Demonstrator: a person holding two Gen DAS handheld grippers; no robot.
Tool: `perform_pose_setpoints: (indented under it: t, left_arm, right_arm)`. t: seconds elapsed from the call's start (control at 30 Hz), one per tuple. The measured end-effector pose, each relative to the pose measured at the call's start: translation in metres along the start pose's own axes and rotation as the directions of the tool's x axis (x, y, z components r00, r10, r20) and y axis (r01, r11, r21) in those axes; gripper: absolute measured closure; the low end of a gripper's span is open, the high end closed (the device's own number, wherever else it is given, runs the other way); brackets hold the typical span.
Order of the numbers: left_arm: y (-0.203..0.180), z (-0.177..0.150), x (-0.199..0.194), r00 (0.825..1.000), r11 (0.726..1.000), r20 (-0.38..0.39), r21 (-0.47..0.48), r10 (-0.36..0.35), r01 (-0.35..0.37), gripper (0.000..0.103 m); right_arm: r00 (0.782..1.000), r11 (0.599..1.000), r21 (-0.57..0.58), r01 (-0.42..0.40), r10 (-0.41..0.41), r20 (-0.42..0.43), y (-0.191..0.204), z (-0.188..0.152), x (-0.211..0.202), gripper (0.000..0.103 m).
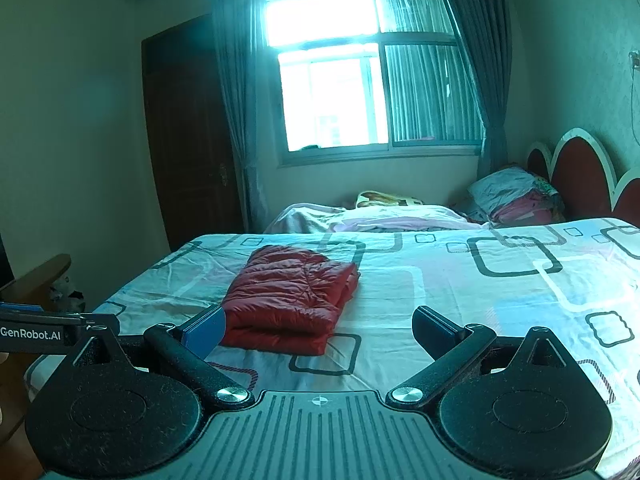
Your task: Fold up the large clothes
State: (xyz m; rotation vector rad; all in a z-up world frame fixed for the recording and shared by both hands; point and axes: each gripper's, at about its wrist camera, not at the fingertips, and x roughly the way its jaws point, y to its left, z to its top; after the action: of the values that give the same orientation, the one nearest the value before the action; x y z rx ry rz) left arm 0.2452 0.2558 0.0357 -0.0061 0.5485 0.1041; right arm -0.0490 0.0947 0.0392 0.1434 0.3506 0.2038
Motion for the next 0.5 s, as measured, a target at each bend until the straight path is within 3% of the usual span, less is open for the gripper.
perform_pose_setpoints:
  t: [0.5]
  left_arm:
    - [0.0013, -0.0008, 0.0054, 1.000, 1.000, -0.013, -0.002, -0.002, 0.002, 0.000]
  right_arm:
    - [1.000, 1.000, -0.003, -0.006, 0.006, -0.008, 0.0011, 0.0000, 0.0023, 0.004]
